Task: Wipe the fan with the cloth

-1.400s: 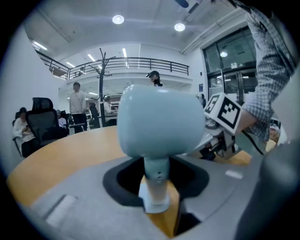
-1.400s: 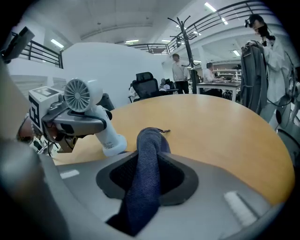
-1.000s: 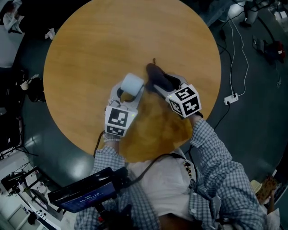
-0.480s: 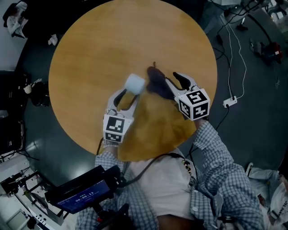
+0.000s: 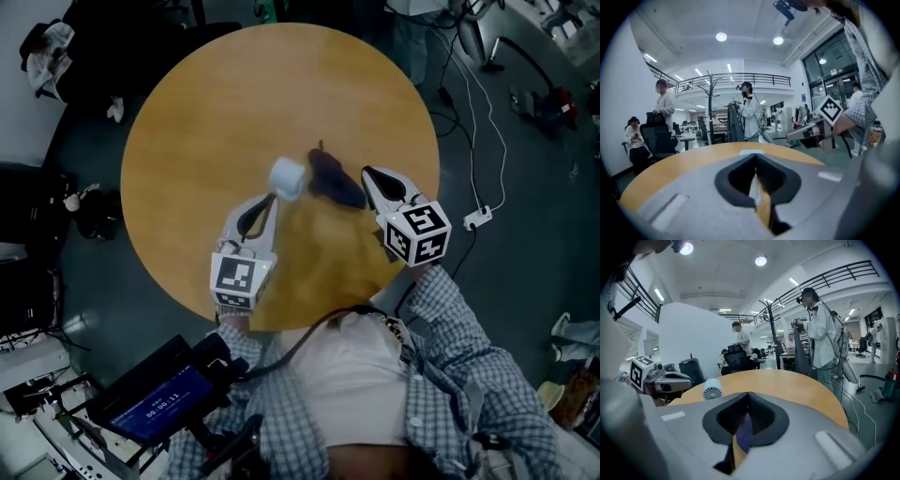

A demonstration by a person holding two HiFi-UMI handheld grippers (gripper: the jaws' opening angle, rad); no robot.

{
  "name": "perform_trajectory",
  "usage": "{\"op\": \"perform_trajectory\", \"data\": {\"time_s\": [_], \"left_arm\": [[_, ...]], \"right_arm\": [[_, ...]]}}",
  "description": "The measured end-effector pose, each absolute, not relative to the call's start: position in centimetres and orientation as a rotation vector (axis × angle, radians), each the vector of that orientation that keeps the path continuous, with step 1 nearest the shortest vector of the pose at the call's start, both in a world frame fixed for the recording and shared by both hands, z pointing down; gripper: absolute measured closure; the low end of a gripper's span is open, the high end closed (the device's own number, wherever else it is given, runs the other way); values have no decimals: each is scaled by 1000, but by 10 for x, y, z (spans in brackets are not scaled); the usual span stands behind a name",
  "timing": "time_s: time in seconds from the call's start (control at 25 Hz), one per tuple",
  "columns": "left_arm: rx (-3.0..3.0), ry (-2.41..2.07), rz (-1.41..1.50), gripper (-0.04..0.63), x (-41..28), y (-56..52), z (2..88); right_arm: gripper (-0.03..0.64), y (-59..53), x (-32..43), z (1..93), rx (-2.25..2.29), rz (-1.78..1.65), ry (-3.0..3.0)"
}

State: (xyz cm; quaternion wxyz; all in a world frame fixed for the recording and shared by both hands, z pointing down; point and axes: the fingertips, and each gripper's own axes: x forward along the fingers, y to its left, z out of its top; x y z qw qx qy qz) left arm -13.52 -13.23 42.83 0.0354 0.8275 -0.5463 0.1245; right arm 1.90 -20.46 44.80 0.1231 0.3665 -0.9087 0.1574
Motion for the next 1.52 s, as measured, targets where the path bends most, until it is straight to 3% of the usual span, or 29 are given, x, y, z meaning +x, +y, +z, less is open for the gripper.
{"op": "perform_trajectory", "data": {"time_s": [0.36, 1.52], "left_arm": [[2527, -1667, 254, 594, -119, -138, 409], [2528, -1690, 278, 594, -119, -139, 404]], "right_arm": [[614, -202, 26, 426, 1076, 423, -2695], [614, -202, 32, 430, 1063, 436, -2651]]}}
